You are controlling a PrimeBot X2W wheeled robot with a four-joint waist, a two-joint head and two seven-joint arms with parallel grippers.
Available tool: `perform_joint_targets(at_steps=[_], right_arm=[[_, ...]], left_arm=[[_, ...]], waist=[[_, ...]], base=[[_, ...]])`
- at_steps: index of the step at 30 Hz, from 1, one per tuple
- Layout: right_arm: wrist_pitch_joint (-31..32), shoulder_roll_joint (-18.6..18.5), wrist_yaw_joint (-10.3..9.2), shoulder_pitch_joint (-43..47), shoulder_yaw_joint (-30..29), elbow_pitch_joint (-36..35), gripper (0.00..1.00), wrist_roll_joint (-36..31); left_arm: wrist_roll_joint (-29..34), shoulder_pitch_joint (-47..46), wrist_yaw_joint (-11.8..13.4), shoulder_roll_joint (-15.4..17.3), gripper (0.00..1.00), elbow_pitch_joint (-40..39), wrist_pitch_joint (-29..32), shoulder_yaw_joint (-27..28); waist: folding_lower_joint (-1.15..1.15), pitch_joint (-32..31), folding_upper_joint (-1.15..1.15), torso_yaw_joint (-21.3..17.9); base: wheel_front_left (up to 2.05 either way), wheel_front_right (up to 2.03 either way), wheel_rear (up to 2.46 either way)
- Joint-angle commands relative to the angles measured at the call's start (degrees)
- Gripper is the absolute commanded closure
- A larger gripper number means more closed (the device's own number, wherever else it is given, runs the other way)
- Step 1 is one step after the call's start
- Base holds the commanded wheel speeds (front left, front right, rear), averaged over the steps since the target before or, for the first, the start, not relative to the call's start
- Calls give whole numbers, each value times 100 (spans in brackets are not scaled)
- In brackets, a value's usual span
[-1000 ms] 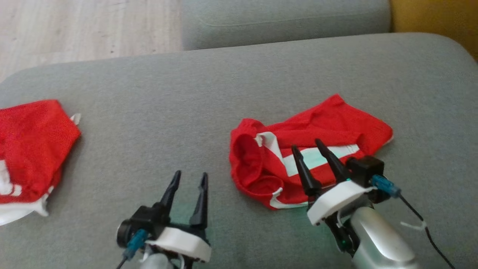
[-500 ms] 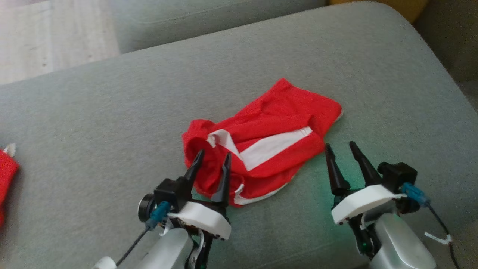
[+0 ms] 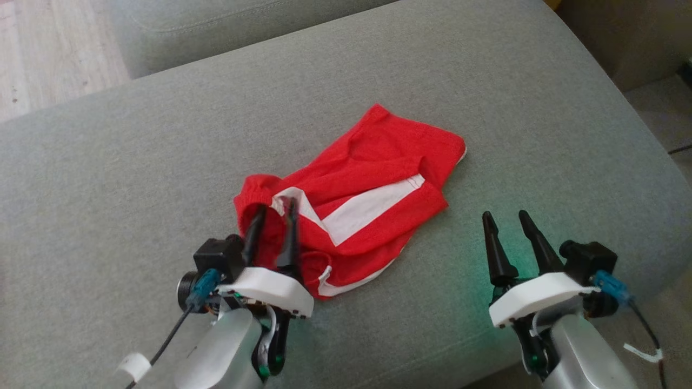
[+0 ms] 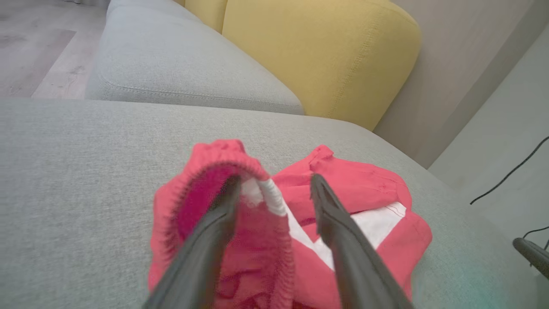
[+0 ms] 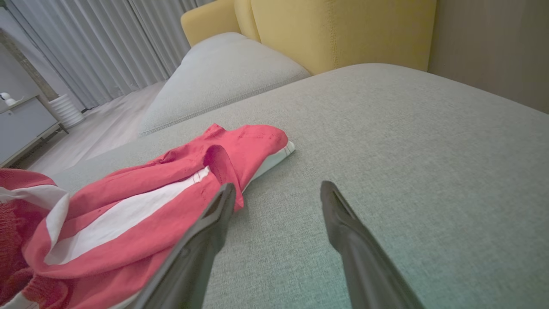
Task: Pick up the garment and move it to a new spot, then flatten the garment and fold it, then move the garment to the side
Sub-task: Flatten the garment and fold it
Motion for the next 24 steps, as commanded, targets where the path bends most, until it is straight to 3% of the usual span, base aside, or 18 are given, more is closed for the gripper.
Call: perform_joint_targets(at_steps=[1, 2, 3, 11, 19, 21, 22, 24], right_arm=[[-38, 47, 23, -61, 69, -197, 0, 29], [-38, 47, 23, -48, 38, -203, 0, 33], [-38, 47, 23, -34, -2, -210, 0, 34], [-38, 47, 23, 136, -177, -233, 0, 89], [-38, 48, 23, 179, -54, -245, 0, 42], [-38, 48, 23, 201, -29, -275, 0, -63], [-38, 48, 23, 208, -44, -297, 0, -96], [-38, 48, 23, 227, -102, -358, 0, -190]], left_arm=[[-50, -232, -22, 20, 78, -130, -30, 204], [-67, -222, -49, 20, 96, -139, -30, 210], [-86, -200, -76, 20, 100, -161, -30, 221], [-139, 282, -338, 20, 100, -3, -30, 378], [-38, 429, -731, 27, 100, 929, -30, 597], [22, 421, -804, 65, 52, 1174, -30, 721], [93, 419, -792, 98, 0, 1246, -30, 797], [230, 451, -740, 127, 0, 1327, -30, 968]], waist=[[-1, -8, 0, 57], [-1, -18, 0, 108], [-1, -38, 0, 176], [-1, -424, 0, 878], [-1, -681, 0, 999], [-1, -719, 0, 997], [-1, -736, 0, 995], [-1, -764, 0, 992]], base=[[0, 0, 0], [0, 0, 0], [0, 0, 0], [0, 0, 0], [0, 0, 0], [0, 0, 0], [0, 0, 0], [0, 0, 0]])
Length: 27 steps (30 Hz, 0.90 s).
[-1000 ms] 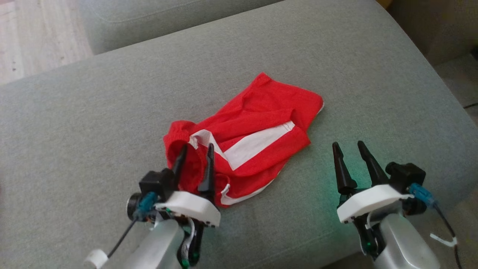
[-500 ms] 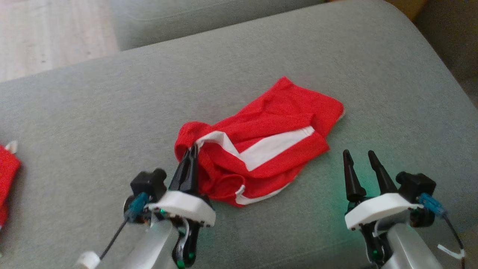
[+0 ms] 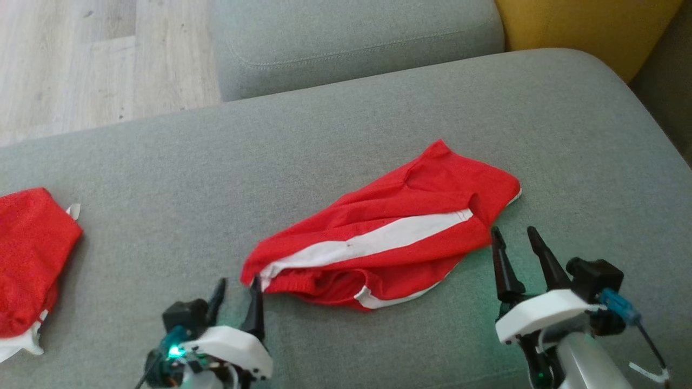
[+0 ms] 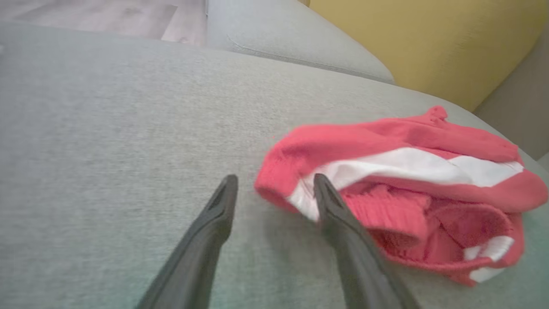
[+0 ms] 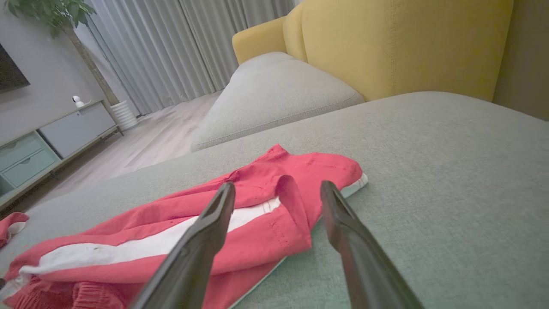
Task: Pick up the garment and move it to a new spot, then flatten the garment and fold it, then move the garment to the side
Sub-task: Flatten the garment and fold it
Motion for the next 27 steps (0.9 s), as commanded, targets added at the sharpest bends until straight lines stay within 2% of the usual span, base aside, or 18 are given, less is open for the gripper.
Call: perform_joint_targets(at_steps=[1, 4, 9, 12, 15, 18, 22, 27], right_arm=[[-38, 7, 23, -73, 66, -220, 0, -81], [-38, 7, 23, -55, -29, -371, 0, -218], [-38, 7, 23, -9, -215, -728, 0, -535], [-38, 7, 23, 40, -219, -775, 0, -617], [-38, 7, 23, 80, -87, -608, 0, -701], [-38, 7, 23, 66, -26, -456, 0, -672], [-38, 7, 23, 50, 46, -420, 0, -643], [-38, 7, 23, -41, 145, -330, 0, -720]], left_arm=[[118, -130, 95, 99, 0, -145, -30, 350], [442, -7, 244, 125, 0, -289, -30, 632], [1195, 288, 674, 132, 0, -978, -30, 1156], [1505, 568, 804, 79, 0, -1333, -30, 1444], [1679, 843, 802, 27, 0, -1485, -30, 1617], [1731, 990, 699, -2, 0, -1472, -30, 1679], [1562, 1003, 557, -13, 0, -1502, -30, 1600], [1436, 900, 638, -15, 0, -1504, -30, 1384]], waist=[[0, -18, 0, -1], [0, -39, 0, 4], [0, -78, 0, 44], [0, -124, 0, 61], [0, -147, 0, 80], [0, -138, 0, 123], [0, -111, 0, 150], [0, -49, 0, 192]], base=[[0, 0, 0], [0, 0, 0], [0, 0, 0], [0, 0, 0], [0, 0, 0], [0, 0, 0], [0, 0, 0], [0, 0, 0]])
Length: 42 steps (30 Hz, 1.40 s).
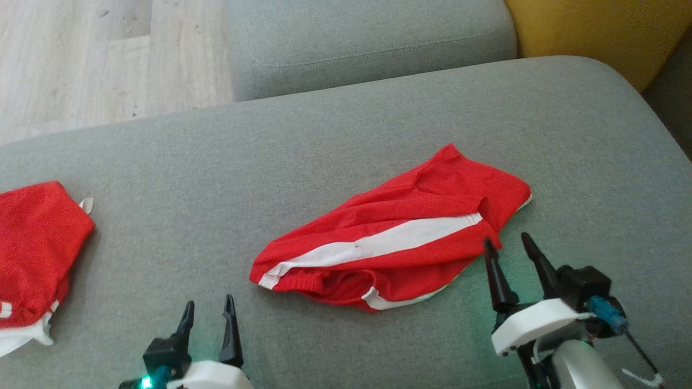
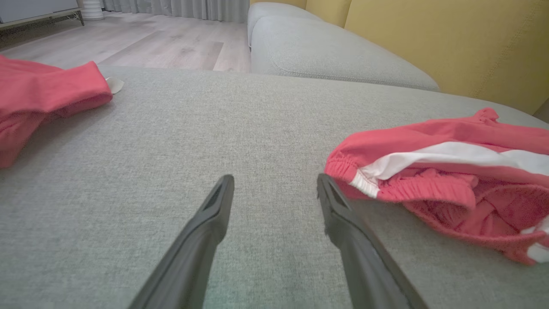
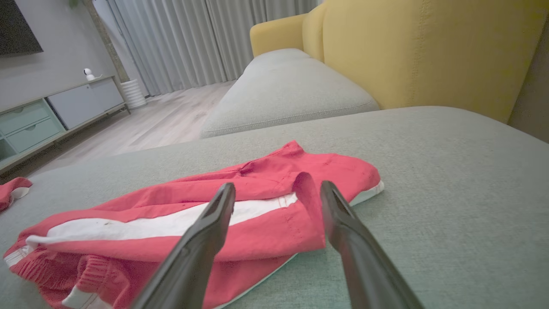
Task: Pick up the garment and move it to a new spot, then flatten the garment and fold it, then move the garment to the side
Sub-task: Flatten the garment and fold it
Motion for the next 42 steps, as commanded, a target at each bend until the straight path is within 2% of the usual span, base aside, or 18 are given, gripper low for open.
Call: perform_joint_targets(at_steps=[1, 14, 23, 27, 34, 42], right_arm=[[-38, 3, 23, -286, 199, -129, 0, -87], [-38, 3, 23, -350, 149, -85, 0, -89], [-38, 3, 23, -320, 50, -87, 0, -63], [-38, 3, 23, -301, 83, -80, 0, -37], [-38, 3, 23, -312, 144, -51, 0, 11], [-38, 3, 23, -484, 158, -31, 0, 70]], left_arm=[[-31, -305, 63, 16, 0, -158, -30, 113], [-18, -328, 133, 15, 0, -189, -30, -76], [43, -285, 172, 15, 0, -350, -30, -57], [-189, -319, -29, 15, 0, -449, -30, -255], [-1173, -545, -487, 15, 0, -348, -31, -1194], [-2166, -902, -690, 15, 0, 33, -31, -1650]], waist=[[0, 22, 0, 46], [0, 125, 0, 520], [0, 163, 0, 578], [0, 192, 0, 530], [0, 371, 0, 393], [0, 643, 0, 122]], base=[[0, 0, 0], [0, 0, 0], [0, 0, 0], [0, 0, 0], [0, 0, 0], [0, 0, 0]])
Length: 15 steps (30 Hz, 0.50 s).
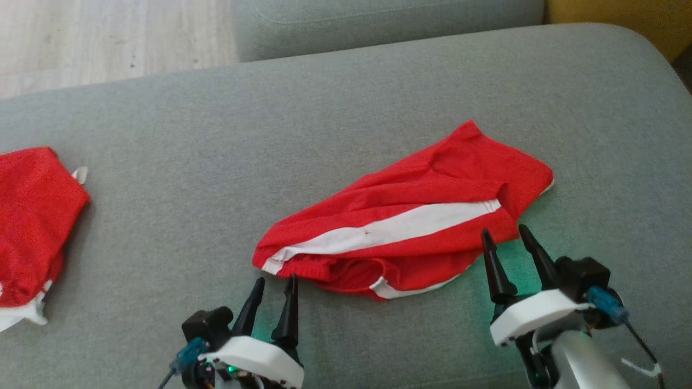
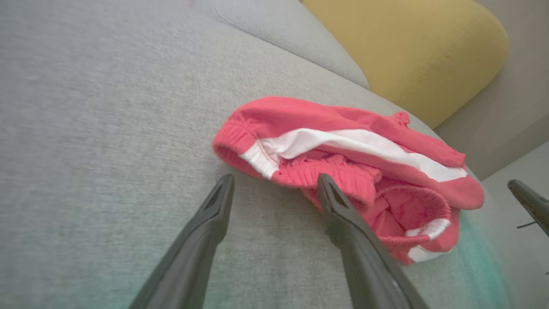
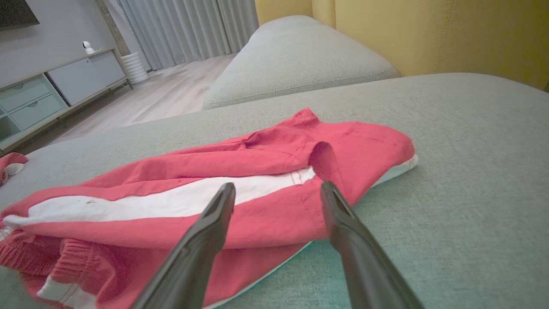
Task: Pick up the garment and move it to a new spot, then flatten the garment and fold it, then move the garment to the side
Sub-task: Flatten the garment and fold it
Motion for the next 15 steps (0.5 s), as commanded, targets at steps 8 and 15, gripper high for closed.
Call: perform_joint_targets(at_steps=[8, 15], right_arm=[[-38, 2, 23, -388, 83, -163, 0, 22], [-38, 2, 23, -398, 161, -150, 0, 75]], left_arm=[[-486, -465, -265, 11, 0, -12, -31, 176], [-747, -531, -348, 10, 0, 76, -31, 287]], waist=[[-1, 198, 0, -152], [-1, 228, 0, -193]], base=[[0, 0, 0], [0, 0, 0]])
